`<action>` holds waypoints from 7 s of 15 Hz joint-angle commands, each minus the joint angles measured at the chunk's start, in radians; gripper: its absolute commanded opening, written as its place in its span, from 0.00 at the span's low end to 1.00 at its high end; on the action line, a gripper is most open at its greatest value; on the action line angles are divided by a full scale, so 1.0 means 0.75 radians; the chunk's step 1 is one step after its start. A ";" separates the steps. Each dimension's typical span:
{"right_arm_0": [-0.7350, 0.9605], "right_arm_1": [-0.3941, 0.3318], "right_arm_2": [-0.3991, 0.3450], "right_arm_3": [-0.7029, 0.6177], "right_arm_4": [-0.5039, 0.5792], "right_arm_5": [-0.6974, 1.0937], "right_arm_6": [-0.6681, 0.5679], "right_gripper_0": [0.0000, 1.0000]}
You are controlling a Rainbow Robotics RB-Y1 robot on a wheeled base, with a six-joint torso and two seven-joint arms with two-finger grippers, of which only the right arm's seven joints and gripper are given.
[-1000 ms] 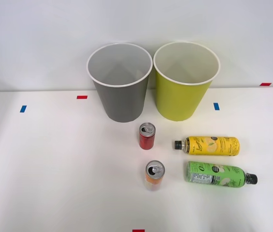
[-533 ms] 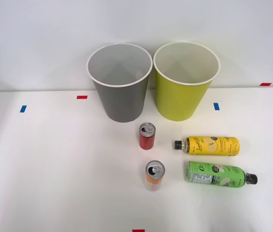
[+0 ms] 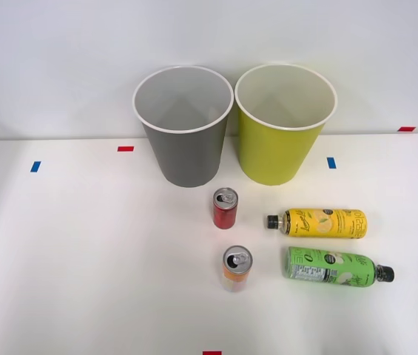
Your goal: Put cans in the gray bin, plastic bottles in the light green bin
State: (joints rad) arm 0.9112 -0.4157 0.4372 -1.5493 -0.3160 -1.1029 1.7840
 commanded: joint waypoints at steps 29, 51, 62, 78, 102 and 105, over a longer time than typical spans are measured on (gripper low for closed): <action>0.000 0.000 0.000 0.000 0.000 0.000 0.000 1.00; -0.102 -1.035 -0.427 -1.342 0.123 1.921 -0.037 1.00; -0.728 -1.121 -0.311 -1.425 -0.366 2.861 0.078 1.00; -1.313 -0.796 -0.088 -1.276 -0.583 3.383 0.460 1.00; -1.618 -0.444 0.309 -0.787 -0.215 3.322 0.470 1.00; -1.618 -0.456 0.309 -0.787 -0.202 3.324 0.470 1.00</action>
State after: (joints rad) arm -0.3023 -0.7538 0.6687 -2.1403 -0.4730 1.3893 2.1372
